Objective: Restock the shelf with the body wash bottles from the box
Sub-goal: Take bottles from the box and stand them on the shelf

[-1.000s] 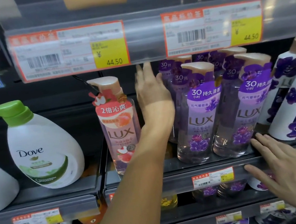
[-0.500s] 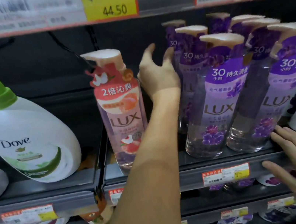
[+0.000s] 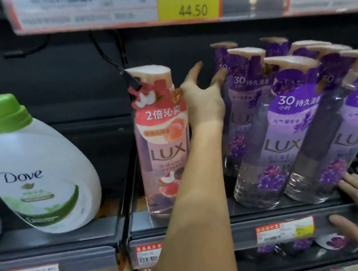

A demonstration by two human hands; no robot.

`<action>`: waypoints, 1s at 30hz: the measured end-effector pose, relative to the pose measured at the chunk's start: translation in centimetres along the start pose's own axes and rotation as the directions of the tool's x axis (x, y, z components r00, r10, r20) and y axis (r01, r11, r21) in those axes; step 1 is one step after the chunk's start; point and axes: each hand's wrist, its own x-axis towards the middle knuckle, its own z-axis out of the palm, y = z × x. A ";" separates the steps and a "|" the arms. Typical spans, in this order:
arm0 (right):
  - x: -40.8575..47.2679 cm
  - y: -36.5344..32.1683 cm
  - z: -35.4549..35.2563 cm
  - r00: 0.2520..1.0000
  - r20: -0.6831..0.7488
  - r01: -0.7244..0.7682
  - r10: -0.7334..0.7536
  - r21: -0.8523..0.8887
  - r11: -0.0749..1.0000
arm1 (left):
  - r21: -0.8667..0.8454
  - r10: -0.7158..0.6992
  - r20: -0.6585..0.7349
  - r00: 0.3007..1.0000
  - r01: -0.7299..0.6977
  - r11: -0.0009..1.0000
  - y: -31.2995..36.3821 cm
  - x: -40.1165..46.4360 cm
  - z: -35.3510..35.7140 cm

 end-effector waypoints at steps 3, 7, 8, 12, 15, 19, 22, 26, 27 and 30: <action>0.3 -0.1 -0.1 0.999 0.005 0.035 -0.035 -0.001 0.999 | -0.055 0.005 0.064 0.998 -0.002 0.998 0.0 0.1 0.0; 0.5 -0.1 0.4 0.995 -0.025 0.101 -0.100 0.018 0.995 | -0.106 -0.060 0.121 0.991 0.073 0.992 -0.1 0.4 0.0; 0.6 0.0 0.4 0.994 -0.029 0.109 -0.109 0.020 0.994 | -0.103 -0.075 0.125 0.989 0.088 0.991 -0.1 0.5 0.0; 0.8 0.0 0.5 0.995 -0.033 0.098 -0.098 0.008 0.995 | -0.069 -0.089 0.153 0.984 0.101 0.992 -0.3 0.5 0.0; 0.6 0.0 0.2 0.997 -0.042 0.066 -0.067 -0.022 0.998 | -0.044 -0.099 0.137 0.986 0.106 0.993 -0.3 0.4 0.0; 0.1 0.3 0.1 0.998 -0.041 0.039 -0.041 -0.052 0.998 | 0.006 -0.090 0.151 0.984 0.090 0.996 0.0 -0.1 0.0; -0.2 0.5 0.1 0.998 -0.039 0.041 -0.045 -0.086 0.995 | 0.044 -0.100 0.175 0.980 0.093 0.995 0.3 -0.8 0.1; -0.4 0.3 -0.2 0.998 -0.033 0.045 -0.049 -0.111 0.993 | 0.093 -0.095 0.192 0.977 0.078 0.993 0.7 -1.6 0.0; -0.4 0.4 -0.2 0.999 -0.019 0.039 -0.042 -0.115 0.993 | 0.099 -0.093 0.196 0.976 0.074 0.992 0.8 -1.8 -0.1; -0.6 0.7 -0.1 0.999 0.032 0.016 -0.013 -0.118 0.993 | 0.100 -0.105 0.212 0.972 0.086 0.991 0.8 -2.2 -0.3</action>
